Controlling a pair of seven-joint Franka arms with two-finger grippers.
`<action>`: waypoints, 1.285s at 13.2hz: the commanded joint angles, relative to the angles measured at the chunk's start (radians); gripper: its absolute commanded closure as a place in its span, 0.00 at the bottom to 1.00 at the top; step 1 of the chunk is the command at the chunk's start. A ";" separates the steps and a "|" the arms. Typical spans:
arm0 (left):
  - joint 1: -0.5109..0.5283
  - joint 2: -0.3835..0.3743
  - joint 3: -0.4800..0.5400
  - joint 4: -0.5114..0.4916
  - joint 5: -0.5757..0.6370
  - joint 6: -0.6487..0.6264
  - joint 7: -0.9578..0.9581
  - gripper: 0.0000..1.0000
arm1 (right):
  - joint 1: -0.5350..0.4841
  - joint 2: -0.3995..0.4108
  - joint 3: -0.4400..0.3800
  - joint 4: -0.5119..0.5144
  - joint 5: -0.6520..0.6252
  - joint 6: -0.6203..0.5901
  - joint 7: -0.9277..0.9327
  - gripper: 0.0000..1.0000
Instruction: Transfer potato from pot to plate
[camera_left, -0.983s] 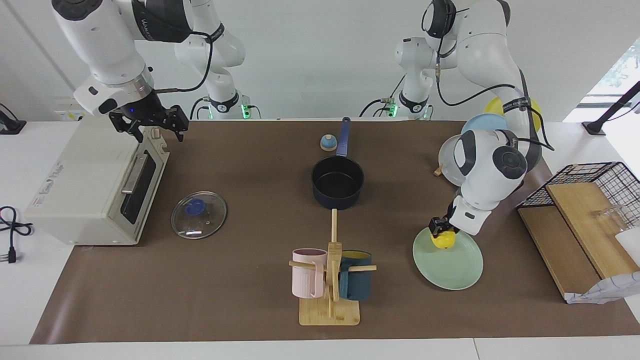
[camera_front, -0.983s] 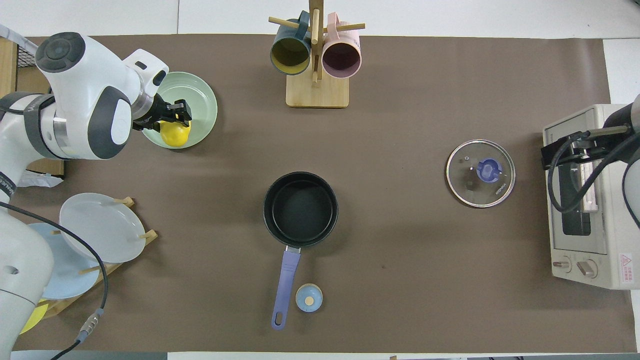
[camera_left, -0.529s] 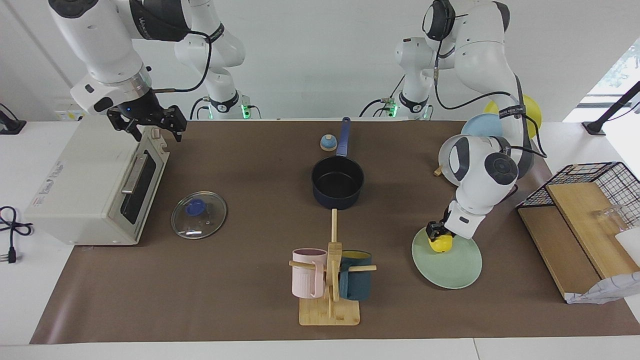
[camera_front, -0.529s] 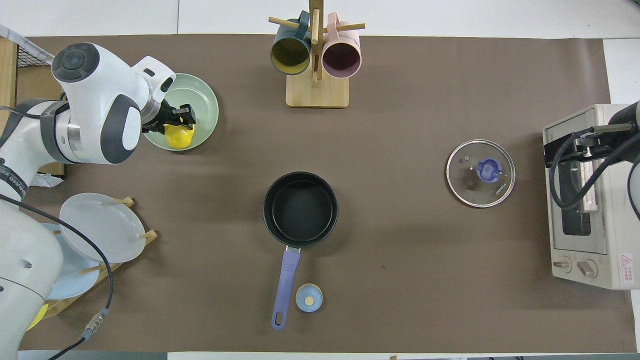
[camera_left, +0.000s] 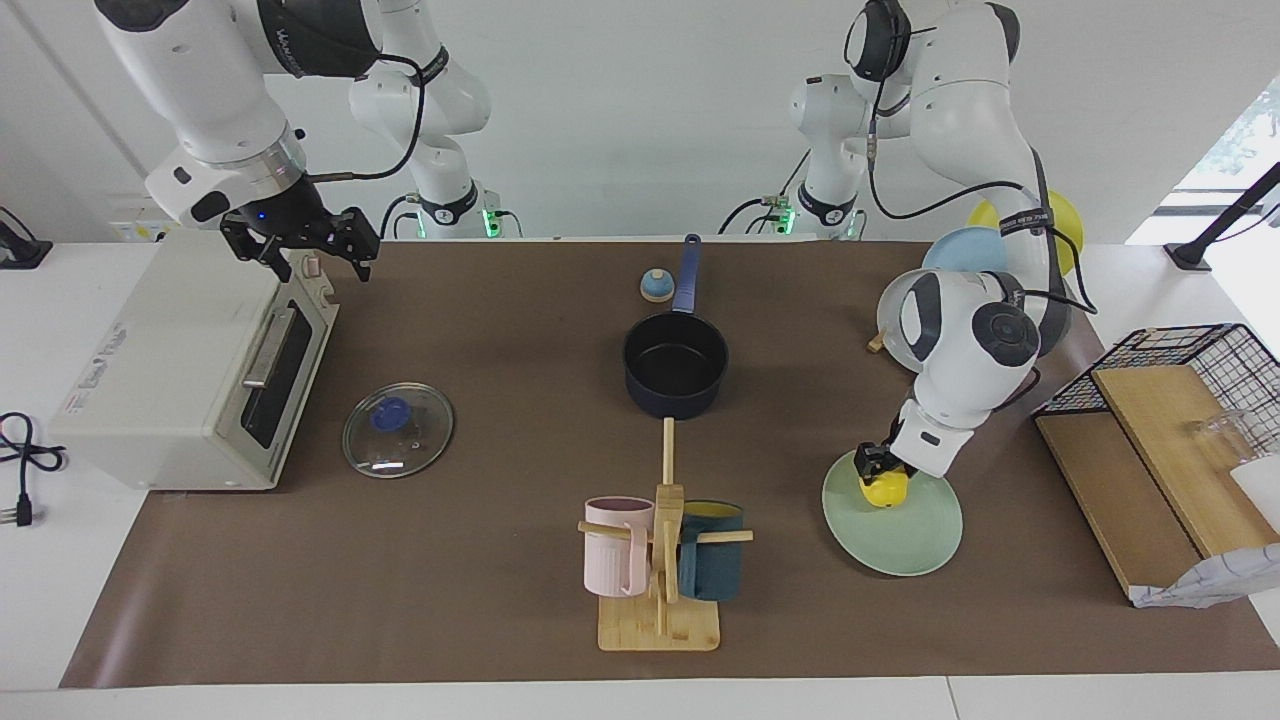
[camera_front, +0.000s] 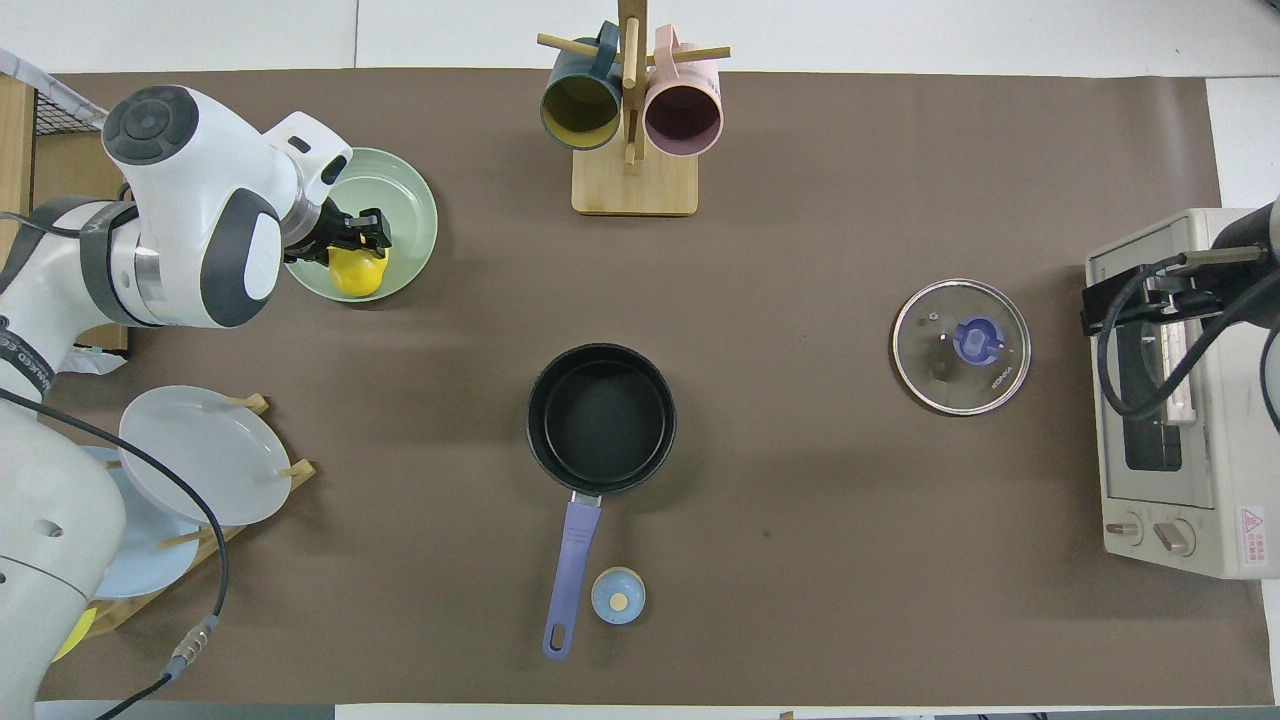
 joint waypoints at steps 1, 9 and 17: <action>0.013 0.064 -0.003 0.101 0.021 -0.047 0.012 1.00 | -0.015 -0.007 0.009 0.001 0.015 -0.009 0.020 0.00; 0.013 0.041 0.000 0.114 0.048 -0.076 0.047 0.00 | -0.013 -0.009 0.009 -0.005 0.015 -0.005 0.019 0.00; 0.062 -0.420 0.003 0.096 0.018 -0.521 0.047 0.00 | -0.005 -0.009 0.012 -0.002 0.014 -0.002 0.019 0.00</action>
